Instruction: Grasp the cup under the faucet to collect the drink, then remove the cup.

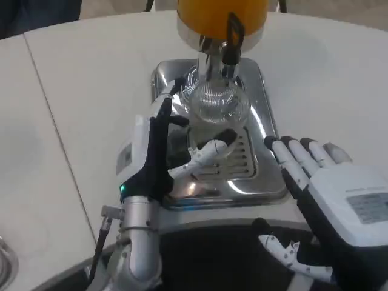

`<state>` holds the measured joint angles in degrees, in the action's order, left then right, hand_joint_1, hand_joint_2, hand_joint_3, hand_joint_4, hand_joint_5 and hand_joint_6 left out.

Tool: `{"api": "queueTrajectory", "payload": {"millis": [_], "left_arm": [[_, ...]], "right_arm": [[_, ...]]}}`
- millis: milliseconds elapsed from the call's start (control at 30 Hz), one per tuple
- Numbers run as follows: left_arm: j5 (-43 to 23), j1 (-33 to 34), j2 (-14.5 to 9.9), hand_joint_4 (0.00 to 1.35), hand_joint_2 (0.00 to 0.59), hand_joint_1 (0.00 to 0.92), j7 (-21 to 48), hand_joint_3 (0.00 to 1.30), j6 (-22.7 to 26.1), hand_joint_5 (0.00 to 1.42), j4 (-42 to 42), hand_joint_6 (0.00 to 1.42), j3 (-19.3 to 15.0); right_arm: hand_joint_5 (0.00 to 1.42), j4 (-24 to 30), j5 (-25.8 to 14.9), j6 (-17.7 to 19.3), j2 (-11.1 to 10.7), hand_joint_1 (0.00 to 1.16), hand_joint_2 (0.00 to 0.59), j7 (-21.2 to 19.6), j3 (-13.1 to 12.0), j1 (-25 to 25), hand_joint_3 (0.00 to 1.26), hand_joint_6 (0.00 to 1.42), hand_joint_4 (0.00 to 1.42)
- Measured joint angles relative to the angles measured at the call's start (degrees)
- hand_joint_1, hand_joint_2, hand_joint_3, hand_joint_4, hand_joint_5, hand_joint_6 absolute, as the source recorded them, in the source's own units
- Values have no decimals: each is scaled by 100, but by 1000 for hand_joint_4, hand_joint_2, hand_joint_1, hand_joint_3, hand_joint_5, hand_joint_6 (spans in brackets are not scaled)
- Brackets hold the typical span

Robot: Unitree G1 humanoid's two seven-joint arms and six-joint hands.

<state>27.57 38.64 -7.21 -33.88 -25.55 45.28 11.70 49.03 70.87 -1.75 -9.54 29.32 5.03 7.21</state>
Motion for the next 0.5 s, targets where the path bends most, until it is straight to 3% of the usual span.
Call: {"api": "queueTrajectory", "payload": {"millis": [133, 267, 367, 500], "left_arm": [[-3, -133, -66, 0, 22, 347, 98, 59, 22, 297, -218, 293, -10], [67, -461, -348, 0, 20, 330, 260, 33, 136, 267, -758, 261, -21], [363, -806, -692, 0, 18, 307, 266, 3, 238, 257, -1260, 242, -55], [610, -1438, -1251, 0, 32, 237, 277, 0, 521, 221, -2244, 215, -404]], "right_arm": [[0, 0, -54, 0, 8, 369, 433, -74, 2, 0, 0, 0, 0], [0, 18, -123, -26, 224, 366, 435, -207, 54, 2, 0, 0, 0], [0, 53, -168, -107, 425, 364, 436, -272, 100, 23, 0, 0, 0], [0, -3, -324, -177, 562, 362, 437, -391, 106, -26, 0, 0, 0]]}}
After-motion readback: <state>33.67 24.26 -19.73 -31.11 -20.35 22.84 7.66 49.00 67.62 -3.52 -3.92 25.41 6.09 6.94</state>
